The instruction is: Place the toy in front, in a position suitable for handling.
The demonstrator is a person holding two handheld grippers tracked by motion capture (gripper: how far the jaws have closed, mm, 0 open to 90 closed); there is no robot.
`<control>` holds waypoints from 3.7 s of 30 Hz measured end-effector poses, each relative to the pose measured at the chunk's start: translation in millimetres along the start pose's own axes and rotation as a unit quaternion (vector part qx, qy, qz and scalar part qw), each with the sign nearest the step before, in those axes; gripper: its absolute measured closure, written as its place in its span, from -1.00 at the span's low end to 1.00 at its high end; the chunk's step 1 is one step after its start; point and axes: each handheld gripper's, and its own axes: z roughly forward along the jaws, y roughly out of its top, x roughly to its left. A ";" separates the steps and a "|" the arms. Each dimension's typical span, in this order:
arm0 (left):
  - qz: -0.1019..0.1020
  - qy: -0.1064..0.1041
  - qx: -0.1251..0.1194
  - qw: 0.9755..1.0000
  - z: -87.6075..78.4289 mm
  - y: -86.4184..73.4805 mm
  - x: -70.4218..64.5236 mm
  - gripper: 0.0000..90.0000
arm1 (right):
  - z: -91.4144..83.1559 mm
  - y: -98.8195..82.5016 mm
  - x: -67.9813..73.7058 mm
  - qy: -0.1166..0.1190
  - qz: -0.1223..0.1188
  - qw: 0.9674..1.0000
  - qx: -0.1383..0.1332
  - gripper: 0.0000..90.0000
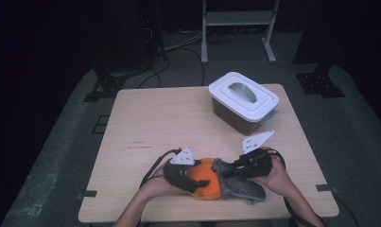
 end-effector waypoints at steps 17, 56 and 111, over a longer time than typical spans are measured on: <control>0.040 0.019 0.004 0.999 3.6 4.9 -9.3 -0.26 | 0.9 -8.8 -7.7 -0.009 0.014 0.999 0.030 0.67; 0.032 0.000 -0.039 0.999 -25.7 10.8 -0.6 -0.49 | -5.9 50.6 13.1 -0.026 -0.041 0.999 -0.006 0.69; 0.114 -0.011 -0.062 0.991 -43.9 31.6 -5.7 -0.11 | 14.7 27.1 15.5 -0.033 -0.030 0.999 0.024 0.56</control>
